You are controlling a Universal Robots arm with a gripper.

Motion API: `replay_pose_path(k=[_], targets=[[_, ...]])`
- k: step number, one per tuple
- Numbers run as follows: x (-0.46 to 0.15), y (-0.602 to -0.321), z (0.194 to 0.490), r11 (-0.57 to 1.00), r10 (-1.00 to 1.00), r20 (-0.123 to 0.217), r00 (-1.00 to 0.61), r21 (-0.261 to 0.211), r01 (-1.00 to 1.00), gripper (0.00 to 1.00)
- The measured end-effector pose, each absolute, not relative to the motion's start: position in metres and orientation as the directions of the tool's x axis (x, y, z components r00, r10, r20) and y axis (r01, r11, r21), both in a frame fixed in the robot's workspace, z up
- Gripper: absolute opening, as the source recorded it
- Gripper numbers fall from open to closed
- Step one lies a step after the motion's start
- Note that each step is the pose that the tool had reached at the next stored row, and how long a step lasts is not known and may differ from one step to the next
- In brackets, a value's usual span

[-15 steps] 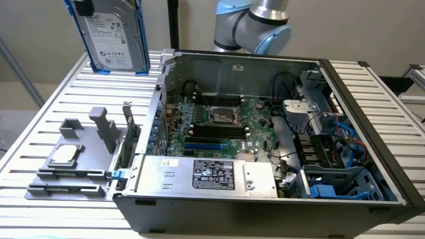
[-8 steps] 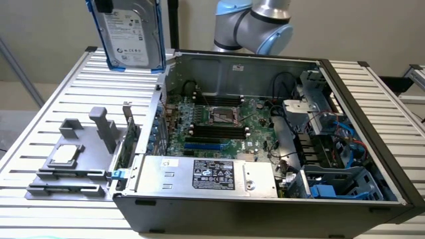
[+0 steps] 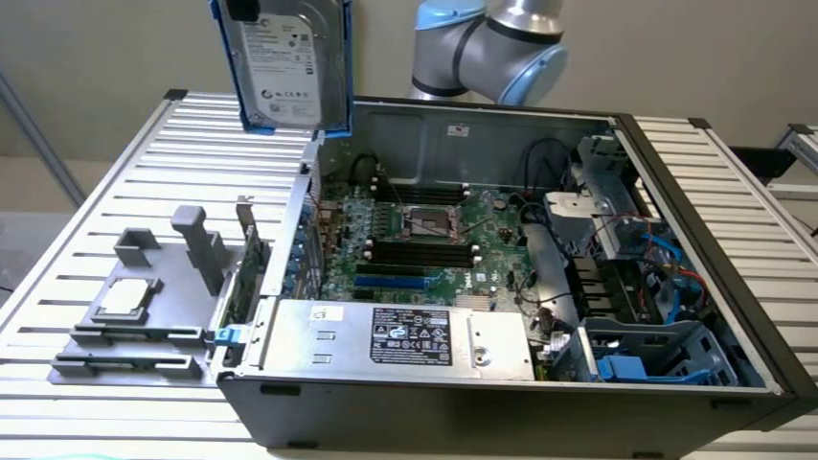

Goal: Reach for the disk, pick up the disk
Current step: 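Pick up the disk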

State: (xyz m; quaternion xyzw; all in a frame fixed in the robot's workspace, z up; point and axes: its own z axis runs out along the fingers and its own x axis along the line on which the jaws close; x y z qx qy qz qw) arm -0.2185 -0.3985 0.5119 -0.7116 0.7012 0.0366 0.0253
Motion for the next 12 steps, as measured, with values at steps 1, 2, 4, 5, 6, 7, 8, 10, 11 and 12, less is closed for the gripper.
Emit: replay_pose_path(k=[1, 2, 4, 5, 6, 7, 8, 10, 11, 12], targets=[[-0.214, -0.399, 0.512, -0.016, -0.996, -0.088, 0.014, 0.015, -1.0, 0.33], [-0.209, -0.4, 0.513, -0.016, -0.996, -0.088, 0.014, 0.016, -1.0, 0.33], [-0.2, -0.402, 0.513, -0.016, -0.996, -0.089, 0.014, 0.016, -1.0, 0.33], [-0.196, -0.403, 0.514, -0.016, -0.996, -0.089, 0.014, 0.016, -1.0, 0.33], [-0.191, -0.404, 0.514, -0.016, -0.996, -0.089, 0.014, 0.016, -1.0, 0.33], [-0.187, -0.405, 0.514, -0.016, -0.996, -0.089, 0.014, 0.016, -1.0, 0.33], [-0.182, -0.407, 0.514, -0.016, -0.996, -0.089, 0.014, 0.016, -1.0, 0.33], [-0.173, -0.409, 0.515, -0.016, -0.996, -0.09, 0.014, 0.017, -1.0, 0.33], [-0.168, -0.41, 0.515, -0.016, -0.996, -0.09, 0.014, 0.017, -1.0, 0.33], [-0.164, -0.411, 0.515, -0.016, -0.996, -0.09, 0.014, 0.017, -1.0, 0.33]])
